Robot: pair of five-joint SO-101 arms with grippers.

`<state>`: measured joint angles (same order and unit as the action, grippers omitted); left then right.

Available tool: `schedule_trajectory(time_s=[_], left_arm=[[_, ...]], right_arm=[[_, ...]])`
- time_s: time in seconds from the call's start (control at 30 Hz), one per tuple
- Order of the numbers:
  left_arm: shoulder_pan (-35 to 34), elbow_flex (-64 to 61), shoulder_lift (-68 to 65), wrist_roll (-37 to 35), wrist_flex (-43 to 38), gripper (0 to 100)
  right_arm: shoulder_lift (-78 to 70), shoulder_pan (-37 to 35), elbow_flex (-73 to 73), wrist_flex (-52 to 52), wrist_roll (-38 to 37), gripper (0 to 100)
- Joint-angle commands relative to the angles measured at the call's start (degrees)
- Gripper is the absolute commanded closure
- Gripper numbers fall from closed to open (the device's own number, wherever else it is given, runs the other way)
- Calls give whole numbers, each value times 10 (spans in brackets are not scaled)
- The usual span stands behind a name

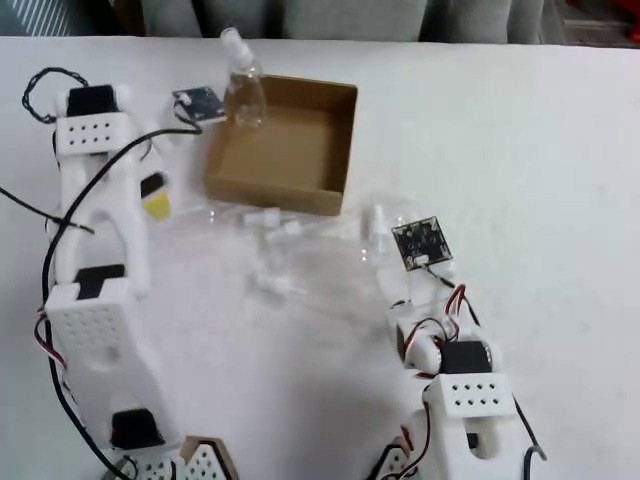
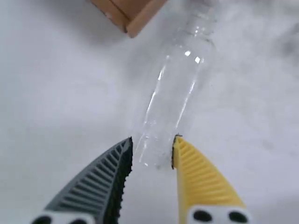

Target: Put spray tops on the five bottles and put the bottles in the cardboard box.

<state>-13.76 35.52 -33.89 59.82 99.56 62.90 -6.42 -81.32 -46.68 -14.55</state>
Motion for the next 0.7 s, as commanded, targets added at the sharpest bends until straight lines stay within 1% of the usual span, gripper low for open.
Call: schedule_trajectory(time_s=[0.0,0.13,0.23,0.3,0.4,0.5,0.67], left_arm=[[14,-12,41,15,-43,845],[24,-12,46,16,-47,829],[43,-17,47,13,-38,745],[55,-16,46,11,-31,710],[66,-17,42,11,-34,722],[67,-18,40,11,-56,726],[76,-17,8,11,-68,725]], right_arm=[[6,-7,3,7,-4,981],[6,-7,3,7,-4,981],[6,-7,3,7,-4,981],[6,-7,3,7,-4,981],[6,-7,3,7,-4,981],[6,-7,3,7,-4,981],[6,-7,3,7,-4,981]])
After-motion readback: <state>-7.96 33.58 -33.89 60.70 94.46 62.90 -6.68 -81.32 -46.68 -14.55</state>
